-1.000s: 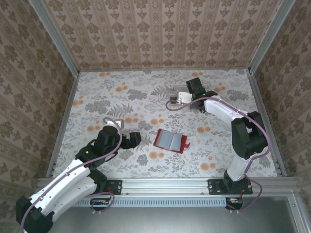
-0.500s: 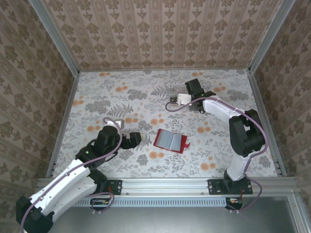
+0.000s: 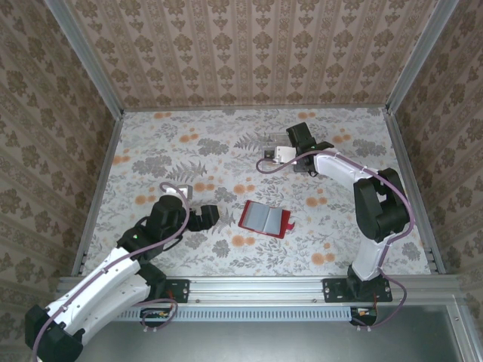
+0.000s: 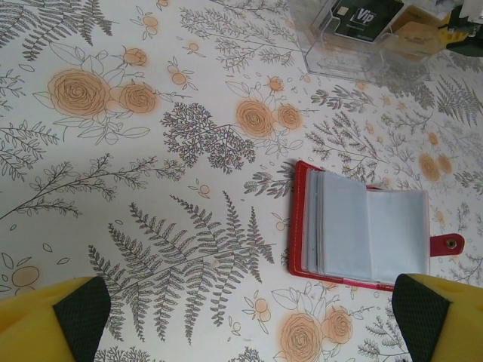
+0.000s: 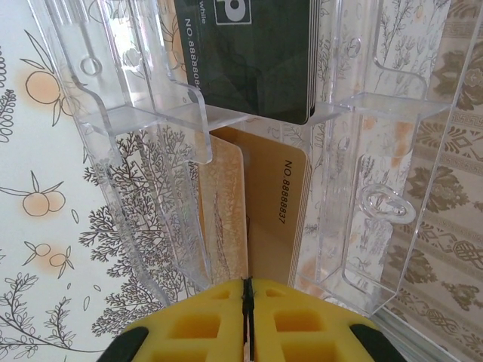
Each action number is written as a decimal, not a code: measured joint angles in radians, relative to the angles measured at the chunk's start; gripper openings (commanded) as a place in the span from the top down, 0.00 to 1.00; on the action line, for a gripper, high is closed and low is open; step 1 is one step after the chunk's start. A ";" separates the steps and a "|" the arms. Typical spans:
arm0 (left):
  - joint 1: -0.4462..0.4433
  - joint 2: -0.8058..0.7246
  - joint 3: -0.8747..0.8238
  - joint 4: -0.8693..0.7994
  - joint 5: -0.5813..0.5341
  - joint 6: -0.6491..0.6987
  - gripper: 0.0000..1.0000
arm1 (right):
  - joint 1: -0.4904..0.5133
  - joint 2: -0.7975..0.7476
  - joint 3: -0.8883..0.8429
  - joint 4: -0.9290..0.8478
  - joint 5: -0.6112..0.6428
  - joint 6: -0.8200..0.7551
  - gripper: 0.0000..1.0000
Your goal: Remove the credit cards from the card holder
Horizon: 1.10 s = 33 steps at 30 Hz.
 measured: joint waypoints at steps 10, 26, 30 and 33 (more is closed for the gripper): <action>0.006 0.000 -0.004 -0.001 0.001 0.000 0.00 | 0.000 0.000 0.002 -0.005 -0.005 0.000 1.00; 0.019 -0.001 -0.004 0.002 0.018 0.000 0.00 | -0.017 -0.071 0.005 -0.029 -0.073 0.007 1.00; 0.019 -0.001 -0.004 0.002 0.019 0.000 0.00 | -0.021 -0.071 -0.011 0.004 -0.093 0.006 1.00; 0.021 -0.001 -0.004 0.002 0.019 0.000 0.00 | -0.026 -0.071 -0.018 0.009 -0.102 0.006 1.00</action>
